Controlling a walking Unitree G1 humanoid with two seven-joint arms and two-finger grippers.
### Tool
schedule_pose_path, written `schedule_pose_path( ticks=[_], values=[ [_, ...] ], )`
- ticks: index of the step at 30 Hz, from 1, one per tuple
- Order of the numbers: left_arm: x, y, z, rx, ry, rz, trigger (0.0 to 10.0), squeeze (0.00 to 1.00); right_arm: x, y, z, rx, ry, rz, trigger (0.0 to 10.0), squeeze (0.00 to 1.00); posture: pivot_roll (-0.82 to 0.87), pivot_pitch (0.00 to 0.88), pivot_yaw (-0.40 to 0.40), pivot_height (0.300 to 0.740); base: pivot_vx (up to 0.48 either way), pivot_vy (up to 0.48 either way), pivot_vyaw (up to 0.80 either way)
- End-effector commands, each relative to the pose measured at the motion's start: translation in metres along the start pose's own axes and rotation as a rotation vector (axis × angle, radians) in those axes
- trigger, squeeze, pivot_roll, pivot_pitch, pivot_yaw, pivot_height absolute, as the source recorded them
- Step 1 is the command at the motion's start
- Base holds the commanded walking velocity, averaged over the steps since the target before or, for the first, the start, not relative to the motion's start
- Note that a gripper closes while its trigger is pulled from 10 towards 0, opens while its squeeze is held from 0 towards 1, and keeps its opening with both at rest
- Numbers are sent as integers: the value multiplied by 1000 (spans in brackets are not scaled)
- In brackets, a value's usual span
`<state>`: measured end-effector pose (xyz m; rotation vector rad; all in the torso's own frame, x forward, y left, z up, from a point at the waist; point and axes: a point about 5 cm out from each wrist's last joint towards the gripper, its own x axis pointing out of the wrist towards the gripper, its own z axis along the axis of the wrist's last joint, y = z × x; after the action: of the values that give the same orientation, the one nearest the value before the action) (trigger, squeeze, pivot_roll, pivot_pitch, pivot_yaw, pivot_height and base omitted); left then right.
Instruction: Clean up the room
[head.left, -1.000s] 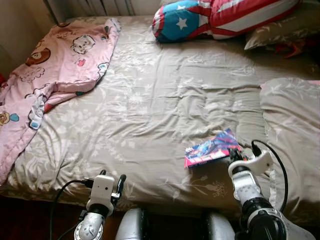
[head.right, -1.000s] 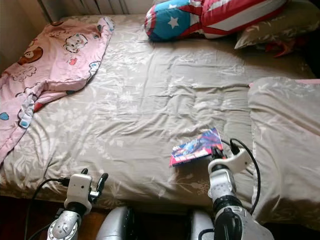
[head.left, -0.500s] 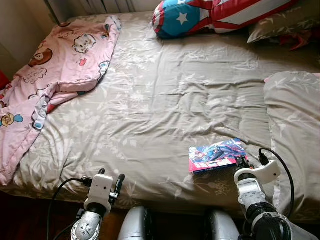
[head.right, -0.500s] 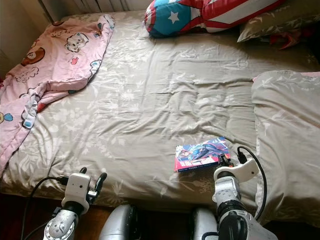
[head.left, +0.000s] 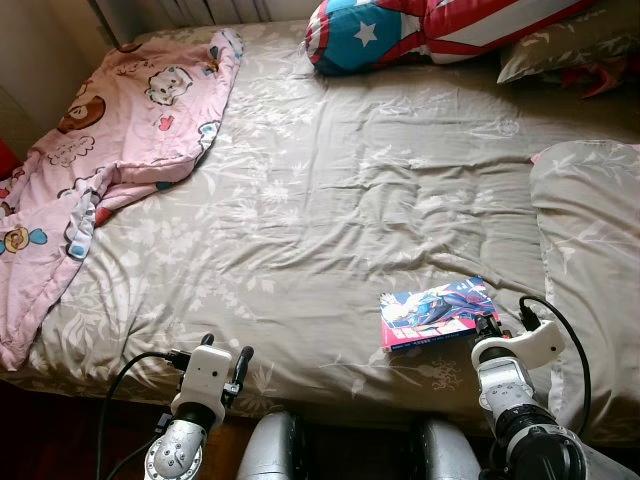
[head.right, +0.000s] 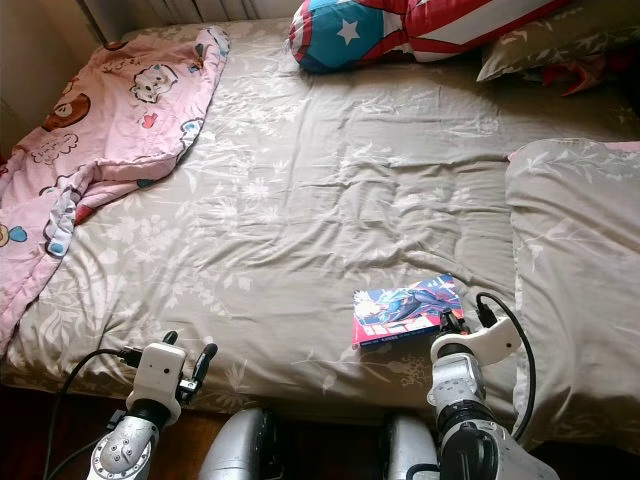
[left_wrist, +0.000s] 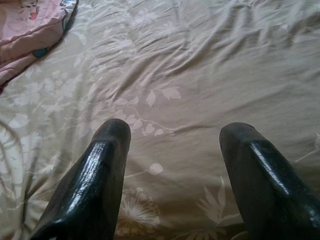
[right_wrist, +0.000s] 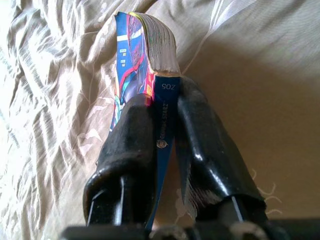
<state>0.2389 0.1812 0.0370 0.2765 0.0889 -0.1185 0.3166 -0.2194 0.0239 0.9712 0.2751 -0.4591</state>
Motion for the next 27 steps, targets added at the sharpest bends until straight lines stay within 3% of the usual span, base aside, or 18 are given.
schedule_pose_path(
  ticks=[1, 3, 4, 8, 9, 10, 11, 13, 14, 15, 27],
  values=[
    [-6, 4, -7, 16, 39, 8, 10000, 0, -2, -9, -3, 0, 7, -36, 10000, 690, 48, 238, 144, 651, 0, 0, 0],
    [-6, 3, -7, 16, 41, 7, 10000, 0, -2, -11, -3, -4, 7, -47, 10000, 675, 48, 236, 144, 651, 0, 0, 0],
    [-6, 3, -7, 16, 41, 6, 10000, 0, -3, -11, -3, -4, 8, -50, 10000, 0, 48, 236, 144, 651, 0, 0, 0],
    [-5, 3, -7, 15, 41, 3, 10000, 0, -4, -16, -4, -1, 12, -62, 10000, 0, 47, 235, 144, 651, 0, 0, 0],
    [-4, 3, -6, 15, 40, 2, 10000, 0, -4, -17, -4, 0, 13, -64, 10000, 749, 46, 234, 145, 651, 0, 0, 0],
    [-4, 3, -6, 15, 40, 2, 10000, 0, -4, -17, -4, 0, 13, -64, 10000, 749, 46, 234, 145, 651, 0, 0, 0],
    [-4, 2, -6, 14, 41, 2, 10000, 0, -4, -18, -4, 0, 14, -67, 10000, 988, 45, 234, 145, 651, 0, 0, 0],
    [-4, 2, -6, 14, 42, 0, 10000, 0, -5, -21, -5, -1, 14, -83, 10000, 941, 44, 234, 146, 651, 0, 0, 0],
    [-4, 2, -6, 13, 42, -1, 10000, 0, -6, -23, -5, -3, 13, -100, 10000, 812, 44, 234, 146, 651, 0, 0, 0],
    [-4, 2, -6, 13, 42, -2, 10000, 0, -7, -26, -5, -6, 13, -116, 10000, 0, 44, 234, 146, 651, 0, 0, 0],
    [0, -1, -7, 5, 45, -8, 10000, 0, -15, -53, -4, 3, 3, -229, 10000, 0, 22, 228, 135, 651, 0, 0, 0]
  ],
)
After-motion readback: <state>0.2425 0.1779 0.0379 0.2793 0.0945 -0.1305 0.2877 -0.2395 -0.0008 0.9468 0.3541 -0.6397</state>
